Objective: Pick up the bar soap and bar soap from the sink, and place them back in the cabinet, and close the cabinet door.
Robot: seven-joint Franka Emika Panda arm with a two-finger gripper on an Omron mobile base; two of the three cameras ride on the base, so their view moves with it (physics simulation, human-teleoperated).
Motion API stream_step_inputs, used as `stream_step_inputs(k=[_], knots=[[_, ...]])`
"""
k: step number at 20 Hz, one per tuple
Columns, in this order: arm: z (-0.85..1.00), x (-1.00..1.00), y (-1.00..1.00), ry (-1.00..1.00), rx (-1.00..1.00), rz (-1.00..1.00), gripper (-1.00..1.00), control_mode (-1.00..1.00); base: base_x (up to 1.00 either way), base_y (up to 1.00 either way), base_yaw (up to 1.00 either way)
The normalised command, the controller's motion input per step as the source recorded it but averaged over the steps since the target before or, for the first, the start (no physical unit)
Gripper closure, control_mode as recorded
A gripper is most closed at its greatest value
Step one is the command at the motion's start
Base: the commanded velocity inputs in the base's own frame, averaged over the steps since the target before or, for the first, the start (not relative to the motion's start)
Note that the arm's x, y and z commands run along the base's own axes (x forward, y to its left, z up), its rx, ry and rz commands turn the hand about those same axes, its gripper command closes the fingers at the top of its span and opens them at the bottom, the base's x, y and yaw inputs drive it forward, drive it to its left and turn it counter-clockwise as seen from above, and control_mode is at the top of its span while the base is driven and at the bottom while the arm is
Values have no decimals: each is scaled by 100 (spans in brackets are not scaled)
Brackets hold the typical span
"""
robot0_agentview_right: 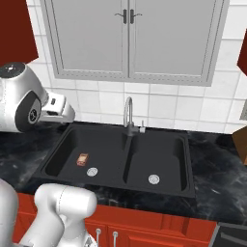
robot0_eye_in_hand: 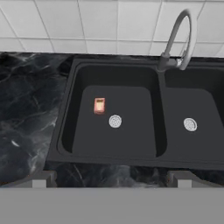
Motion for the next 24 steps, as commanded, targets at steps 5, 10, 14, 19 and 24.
stream_step_inputs(k=[5,10,14,19,24], knots=[[-33,36,3,2,0,0,-100,-100,0,0,0],[-37,32,2,3,0,0,-100,-100,0,0,0],[-36,23,0,3,0,0,-100,-100,0,0,0],[-32,22,0,6,0,0,-100,-100,0,0,0],[-31,30,8,6,0,0,-100,-100,0,0,0]])
